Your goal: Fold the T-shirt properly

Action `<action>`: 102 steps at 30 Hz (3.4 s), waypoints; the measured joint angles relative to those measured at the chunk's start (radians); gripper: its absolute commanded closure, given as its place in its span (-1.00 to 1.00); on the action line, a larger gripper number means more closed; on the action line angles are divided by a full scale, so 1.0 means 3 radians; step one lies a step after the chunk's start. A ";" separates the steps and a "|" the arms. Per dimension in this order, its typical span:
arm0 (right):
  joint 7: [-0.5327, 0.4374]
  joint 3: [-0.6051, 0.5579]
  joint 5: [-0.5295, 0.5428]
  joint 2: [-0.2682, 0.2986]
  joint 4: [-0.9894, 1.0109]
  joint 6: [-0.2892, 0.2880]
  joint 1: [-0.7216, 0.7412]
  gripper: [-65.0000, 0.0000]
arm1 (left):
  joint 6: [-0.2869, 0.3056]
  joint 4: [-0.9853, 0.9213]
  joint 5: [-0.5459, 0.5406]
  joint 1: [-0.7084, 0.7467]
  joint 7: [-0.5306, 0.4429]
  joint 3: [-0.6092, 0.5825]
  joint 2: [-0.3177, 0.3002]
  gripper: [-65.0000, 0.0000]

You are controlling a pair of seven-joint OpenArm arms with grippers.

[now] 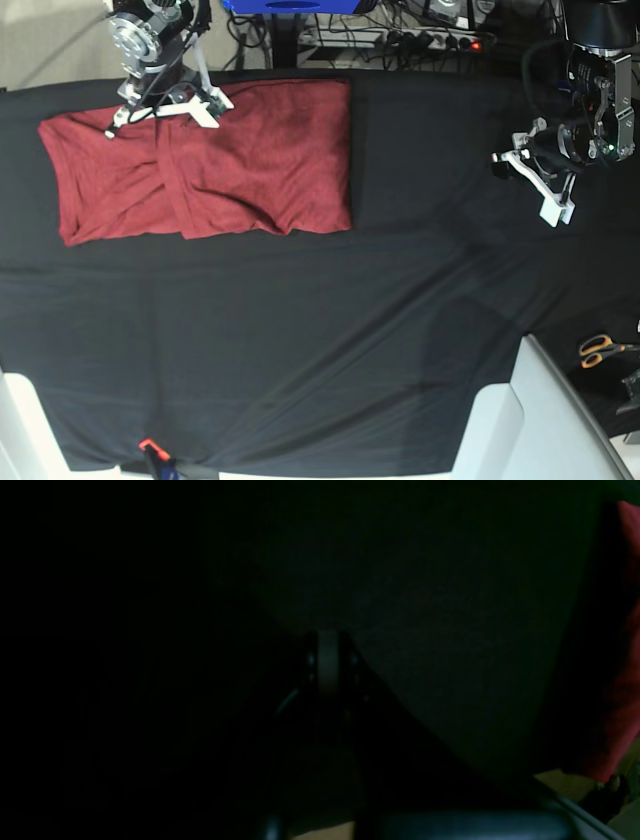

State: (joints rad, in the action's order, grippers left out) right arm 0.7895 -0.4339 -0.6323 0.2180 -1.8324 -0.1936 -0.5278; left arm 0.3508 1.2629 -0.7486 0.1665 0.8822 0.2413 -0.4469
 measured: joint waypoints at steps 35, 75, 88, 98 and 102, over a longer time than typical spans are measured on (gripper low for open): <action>0.0023 0.0446 0.0521 -0.0065 -0.0203 -0.0006 -0.0033 -0.05 | 0.0000 0.0000 0.0003 0.0000 0.0000 0.0000 -0.0008 1.00; -0.0008 0.0272 0.1817 -0.0029 -0.0267 -0.0256 -0.0168 1.00 | 0.0000 -0.0014 0.0001 -0.0008 0.0000 0.0000 -0.0015 1.00; -0.0277 0.0292 0.1987 -0.0047 0.0309 -0.0253 0.0060 1.00 | 0.0000 -0.0014 0.0001 -0.0006 0.0000 0.0000 -0.0015 1.00; -0.0309 0.0345 0.2009 -0.0053 0.0401 -0.0262 0.0132 1.00 | 0.0000 -0.0014 0.0001 -0.0005 0.0000 0.0000 -0.0014 1.00; -0.0305 0.0568 0.1998 -0.0037 0.0511 -0.0252 0.0164 1.00 | -0.0001 -0.0014 0.0003 -0.0006 0.0000 0.0000 -0.0017 1.00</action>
State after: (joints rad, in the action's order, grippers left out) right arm 0.6979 -0.2634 -0.0330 0.2070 -1.6791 -0.2691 -0.4786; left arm 0.3504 1.2587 -0.7479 0.1646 0.8822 0.2413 -0.4519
